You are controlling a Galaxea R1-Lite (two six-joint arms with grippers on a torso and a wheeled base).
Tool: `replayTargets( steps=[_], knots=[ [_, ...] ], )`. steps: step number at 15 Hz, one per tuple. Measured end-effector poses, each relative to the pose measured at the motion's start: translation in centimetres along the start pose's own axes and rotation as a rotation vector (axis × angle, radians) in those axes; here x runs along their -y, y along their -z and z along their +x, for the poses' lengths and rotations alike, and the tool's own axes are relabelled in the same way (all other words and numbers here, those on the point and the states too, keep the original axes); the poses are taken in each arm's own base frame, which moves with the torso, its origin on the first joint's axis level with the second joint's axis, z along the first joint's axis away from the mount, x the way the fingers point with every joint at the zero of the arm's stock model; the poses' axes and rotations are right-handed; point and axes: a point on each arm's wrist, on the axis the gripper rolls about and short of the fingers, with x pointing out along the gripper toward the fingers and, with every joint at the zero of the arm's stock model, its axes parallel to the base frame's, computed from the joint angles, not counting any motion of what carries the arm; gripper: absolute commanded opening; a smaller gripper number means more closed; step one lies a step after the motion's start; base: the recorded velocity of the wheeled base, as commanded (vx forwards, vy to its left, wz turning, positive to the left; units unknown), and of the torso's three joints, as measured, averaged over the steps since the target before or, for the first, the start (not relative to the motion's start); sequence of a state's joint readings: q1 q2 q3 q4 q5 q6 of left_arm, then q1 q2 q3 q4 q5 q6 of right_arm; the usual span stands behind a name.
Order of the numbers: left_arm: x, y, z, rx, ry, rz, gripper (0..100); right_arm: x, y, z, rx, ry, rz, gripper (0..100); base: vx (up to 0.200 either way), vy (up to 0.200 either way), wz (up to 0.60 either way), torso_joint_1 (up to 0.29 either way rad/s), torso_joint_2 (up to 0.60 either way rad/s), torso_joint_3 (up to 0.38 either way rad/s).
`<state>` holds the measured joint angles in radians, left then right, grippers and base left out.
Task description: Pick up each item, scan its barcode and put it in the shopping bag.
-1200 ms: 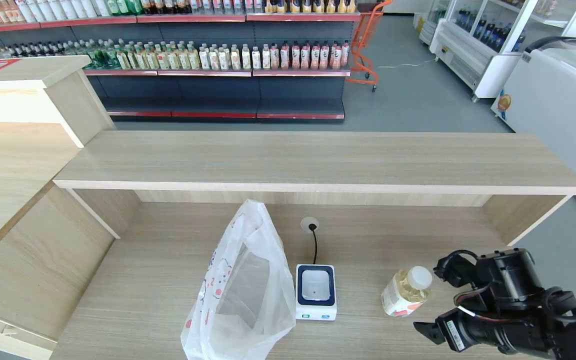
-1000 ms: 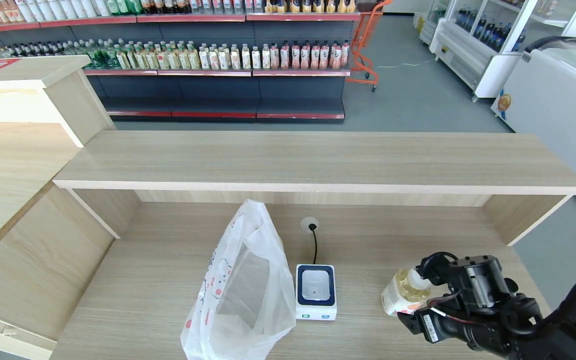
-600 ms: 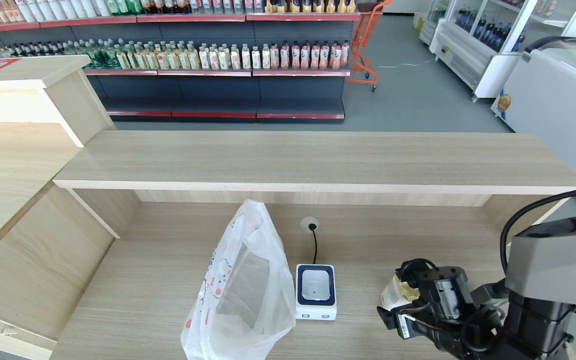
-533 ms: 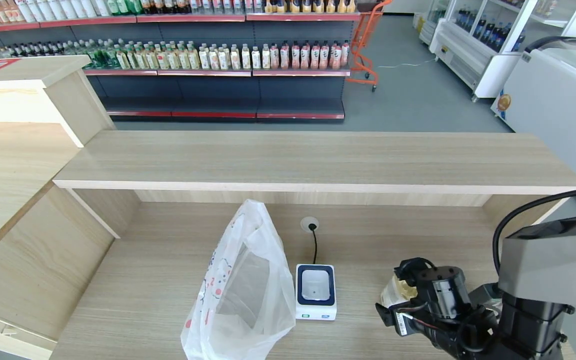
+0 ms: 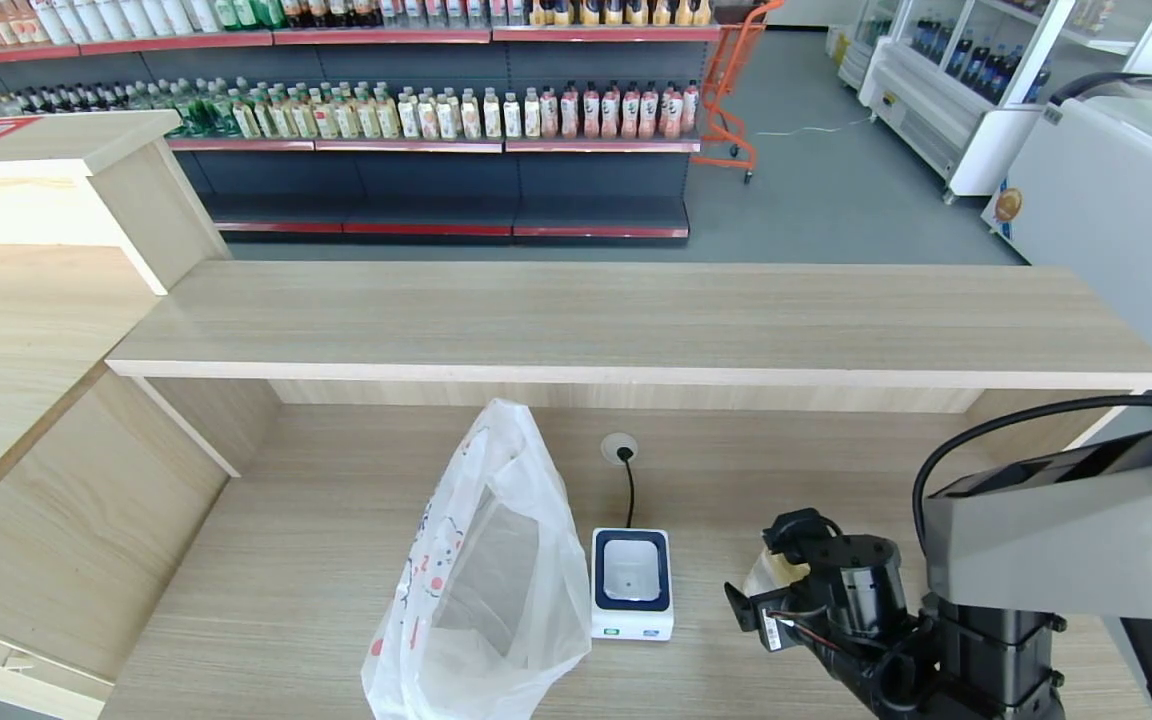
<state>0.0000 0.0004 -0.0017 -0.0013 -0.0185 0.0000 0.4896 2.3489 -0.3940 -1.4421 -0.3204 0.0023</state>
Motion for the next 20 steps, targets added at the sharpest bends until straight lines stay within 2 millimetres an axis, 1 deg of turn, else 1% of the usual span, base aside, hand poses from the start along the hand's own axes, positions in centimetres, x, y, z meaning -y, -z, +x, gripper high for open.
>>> replayTargets(
  steps=[8, 9, 18, 20],
  knots=[
    [0.0, 0.0, 0.0, 0.000, 0.000, 0.000, 100, -0.2, -0.9, 1.5, 0.079, 0.000, 0.003, 100, 0.000, 0.000, 0.00, 0.000, 0.00, 0.000],
    [0.0, 0.0, 0.0, 0.000, 0.000, 0.000, 100, -0.3, -1.1, 1.6, 0.090, -0.002, 0.006, 0, 0.000, 0.000, 0.00, 0.000, 0.00, 0.000],
    [0.0, 0.0, 0.0, 0.000, 0.000, 0.000, 100, -0.3, -0.8, 1.8, 0.101, 0.002, 0.007, 0, 0.000, 0.000, 0.00, 0.000, 0.00, 0.000],
    [0.0, 0.0, 0.0, 0.000, 0.000, 0.000, 100, -0.1, -0.8, 1.7, 0.104, -0.036, 0.014, 0, 0.000, 0.000, 0.00, 0.000, 0.00, 0.000]
  ],
)
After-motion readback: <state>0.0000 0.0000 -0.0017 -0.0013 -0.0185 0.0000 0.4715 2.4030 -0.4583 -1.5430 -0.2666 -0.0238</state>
